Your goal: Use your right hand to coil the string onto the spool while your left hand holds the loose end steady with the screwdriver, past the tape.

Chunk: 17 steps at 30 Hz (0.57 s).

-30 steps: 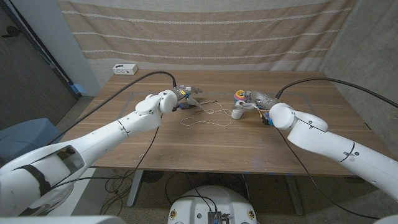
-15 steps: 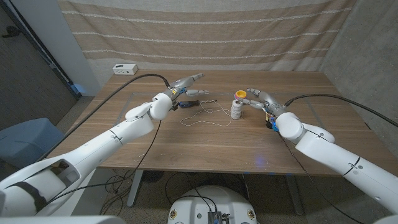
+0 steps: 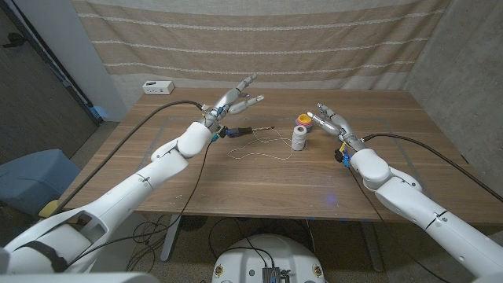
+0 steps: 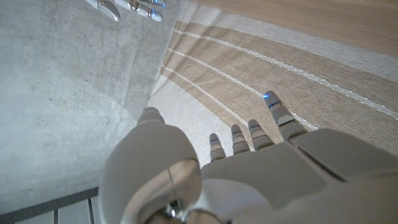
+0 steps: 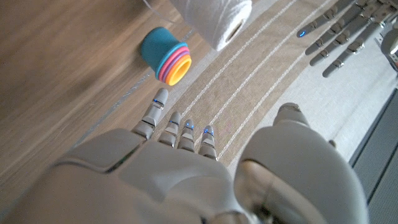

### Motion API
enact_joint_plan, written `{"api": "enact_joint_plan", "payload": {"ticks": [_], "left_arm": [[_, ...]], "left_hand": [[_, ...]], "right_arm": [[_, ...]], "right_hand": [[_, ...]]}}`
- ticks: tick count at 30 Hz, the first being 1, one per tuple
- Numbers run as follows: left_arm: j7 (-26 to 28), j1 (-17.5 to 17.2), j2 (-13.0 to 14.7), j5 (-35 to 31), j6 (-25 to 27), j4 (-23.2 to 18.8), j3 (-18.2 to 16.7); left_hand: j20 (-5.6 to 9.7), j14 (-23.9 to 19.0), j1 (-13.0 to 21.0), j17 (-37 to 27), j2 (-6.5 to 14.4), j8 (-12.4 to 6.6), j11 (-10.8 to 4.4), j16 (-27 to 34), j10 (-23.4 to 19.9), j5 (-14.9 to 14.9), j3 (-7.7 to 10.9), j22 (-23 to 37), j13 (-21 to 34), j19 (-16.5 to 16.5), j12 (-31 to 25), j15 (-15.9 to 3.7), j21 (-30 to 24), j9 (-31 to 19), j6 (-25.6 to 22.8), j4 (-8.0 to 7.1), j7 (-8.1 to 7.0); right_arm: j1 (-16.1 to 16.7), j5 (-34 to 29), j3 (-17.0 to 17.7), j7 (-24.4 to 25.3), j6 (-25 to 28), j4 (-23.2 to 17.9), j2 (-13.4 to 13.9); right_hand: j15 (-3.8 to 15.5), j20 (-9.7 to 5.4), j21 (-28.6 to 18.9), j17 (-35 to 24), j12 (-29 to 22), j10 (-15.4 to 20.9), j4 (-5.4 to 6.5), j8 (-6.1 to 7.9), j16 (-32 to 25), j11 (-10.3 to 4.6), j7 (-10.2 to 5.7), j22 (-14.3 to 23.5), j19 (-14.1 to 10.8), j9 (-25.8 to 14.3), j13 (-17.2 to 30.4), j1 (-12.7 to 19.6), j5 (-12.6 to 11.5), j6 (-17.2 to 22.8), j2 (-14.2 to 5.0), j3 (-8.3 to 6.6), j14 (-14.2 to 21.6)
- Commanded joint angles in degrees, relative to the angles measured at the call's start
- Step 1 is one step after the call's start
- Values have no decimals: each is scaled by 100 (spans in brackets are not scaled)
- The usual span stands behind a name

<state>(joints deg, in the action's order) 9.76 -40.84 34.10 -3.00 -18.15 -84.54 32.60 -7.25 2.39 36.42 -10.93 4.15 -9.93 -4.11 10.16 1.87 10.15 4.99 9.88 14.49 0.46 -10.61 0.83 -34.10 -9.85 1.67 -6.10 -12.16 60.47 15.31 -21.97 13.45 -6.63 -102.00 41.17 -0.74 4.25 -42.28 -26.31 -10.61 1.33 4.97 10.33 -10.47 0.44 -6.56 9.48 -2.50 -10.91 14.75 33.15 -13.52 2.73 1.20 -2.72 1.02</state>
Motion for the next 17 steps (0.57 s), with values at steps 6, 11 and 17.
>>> {"api": "enact_joint_plan", "payload": {"ticks": [6, 11, 17], "left_arm": [[-624, -354, -398, 1707, -1949, 712, -510], [-644, -624, -281, 1873, -1812, 527, -669], [-862, -762, -399, 2422, -1513, 906, -727]], "left_hand": [[324, -99, -372, 36, 332, -118, 43, 95, -267, 80, 2, 3, -226, 90, -119, -104, 130, -1, -332, -188, 187], [397, -145, -432, 44, 417, -106, 68, 104, -330, 92, 23, 3, -268, 144, -133, -135, 147, 1, -370, -208, 185], [376, -167, -413, 65, 600, -19, 165, 85, -198, 114, 157, 4, -333, 175, -67, -76, 213, 2, -221, -166, 195]], "right_arm": [[-69, 1574, 488, -1120, -2985, 1183, -856], [213, 1233, 602, -645, -3203, 944, -1157], [61, 1825, 225, -1255, -3577, 1074, -1612]], "right_hand": [[-67, -297, 68, 295, -106, 258, 5, 113, -98, 172, 98, 8, -370, 3, -130, -129, 27, 217, -65, 63, 293], [-111, -269, 128, 412, -139, 385, -25, 150, -106, 256, 204, 8, -431, 6, -177, -86, 17, 363, -151, 24, 357], [-30, -297, 177, 640, -186, 627, -169, 171, -167, 277, 230, 14, -720, 11, -250, 98, 23, 552, -256, -70, 634]]}}
